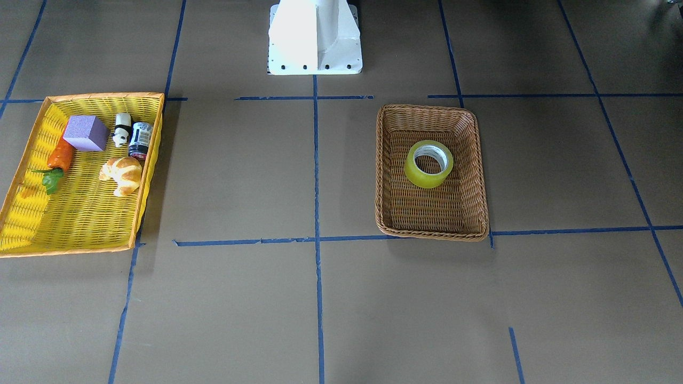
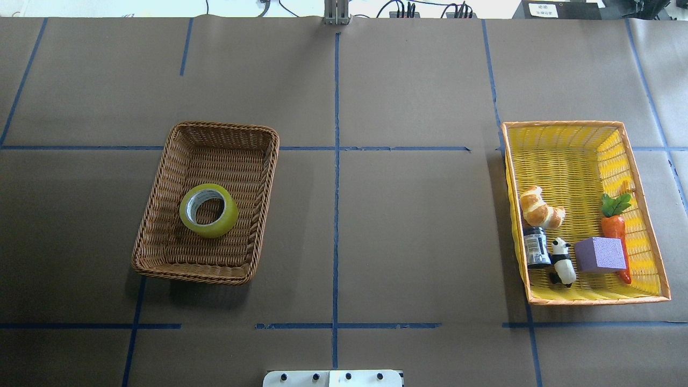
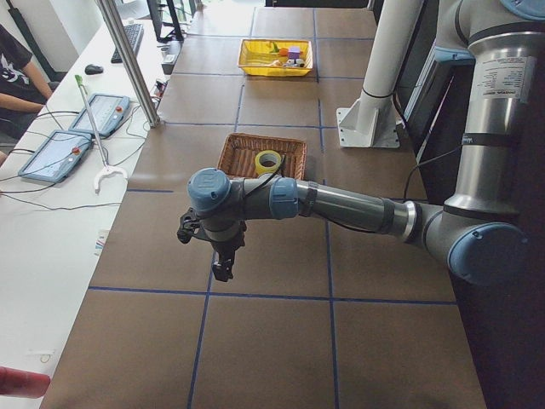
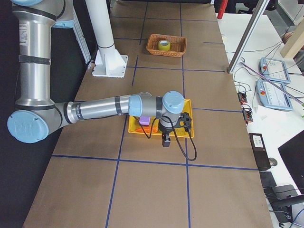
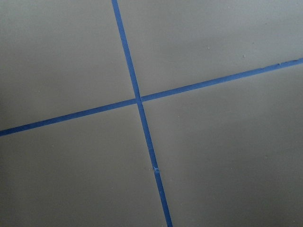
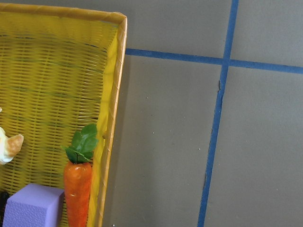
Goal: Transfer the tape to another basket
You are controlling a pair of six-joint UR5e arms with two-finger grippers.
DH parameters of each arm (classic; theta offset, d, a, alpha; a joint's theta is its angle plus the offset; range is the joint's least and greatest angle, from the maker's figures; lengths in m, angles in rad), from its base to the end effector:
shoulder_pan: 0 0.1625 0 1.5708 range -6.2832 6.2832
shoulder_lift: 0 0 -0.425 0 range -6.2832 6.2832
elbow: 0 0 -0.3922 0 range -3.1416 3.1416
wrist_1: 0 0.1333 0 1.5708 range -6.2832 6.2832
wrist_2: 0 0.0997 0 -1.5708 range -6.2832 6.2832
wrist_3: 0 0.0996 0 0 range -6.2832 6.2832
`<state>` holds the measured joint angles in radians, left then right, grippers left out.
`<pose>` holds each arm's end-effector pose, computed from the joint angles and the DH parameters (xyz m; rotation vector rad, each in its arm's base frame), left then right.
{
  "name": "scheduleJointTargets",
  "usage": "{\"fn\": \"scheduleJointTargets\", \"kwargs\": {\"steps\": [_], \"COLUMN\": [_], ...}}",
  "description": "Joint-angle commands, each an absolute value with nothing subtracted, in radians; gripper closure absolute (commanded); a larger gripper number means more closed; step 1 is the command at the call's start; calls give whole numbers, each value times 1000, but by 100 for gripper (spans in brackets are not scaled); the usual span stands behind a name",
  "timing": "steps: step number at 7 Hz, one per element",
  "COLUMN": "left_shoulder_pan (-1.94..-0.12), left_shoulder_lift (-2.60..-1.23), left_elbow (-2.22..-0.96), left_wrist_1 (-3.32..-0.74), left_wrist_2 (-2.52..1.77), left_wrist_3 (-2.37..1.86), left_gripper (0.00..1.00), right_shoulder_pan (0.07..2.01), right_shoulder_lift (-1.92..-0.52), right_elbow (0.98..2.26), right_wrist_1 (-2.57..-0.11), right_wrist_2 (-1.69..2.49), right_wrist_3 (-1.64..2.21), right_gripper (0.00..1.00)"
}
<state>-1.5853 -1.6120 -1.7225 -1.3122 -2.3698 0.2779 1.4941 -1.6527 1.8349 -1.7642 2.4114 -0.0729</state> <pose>-0.0691 -0.4964 0.5878 0.0550 0.8010 0.2229 0.0245 -0.4531 0.5826 -0.0121 -0.8413 -0.1360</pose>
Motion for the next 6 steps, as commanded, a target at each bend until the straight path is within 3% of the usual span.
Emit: {"fn": "scheduleJointTargets", "kwargs": {"steps": [1,6], "left_shoulder_pan": [-1583,-1583], "left_shoulder_lift": [-1594,-1601], "left_elbow": [-1698,-1692], "left_wrist_1": [-1319,-1316], "left_wrist_2": [-2370,-2362], "left_wrist_3": [279,282], "left_gripper": [0,0], "right_shoulder_pan": [1494,1496], "right_shoulder_lift": [-1664,-1661], "right_elbow": [1824,1818], "right_wrist_1": [-1766,-1761], "right_wrist_2": [2414,2418], "right_wrist_3": [-74,-75], "right_gripper": [0,0]}}
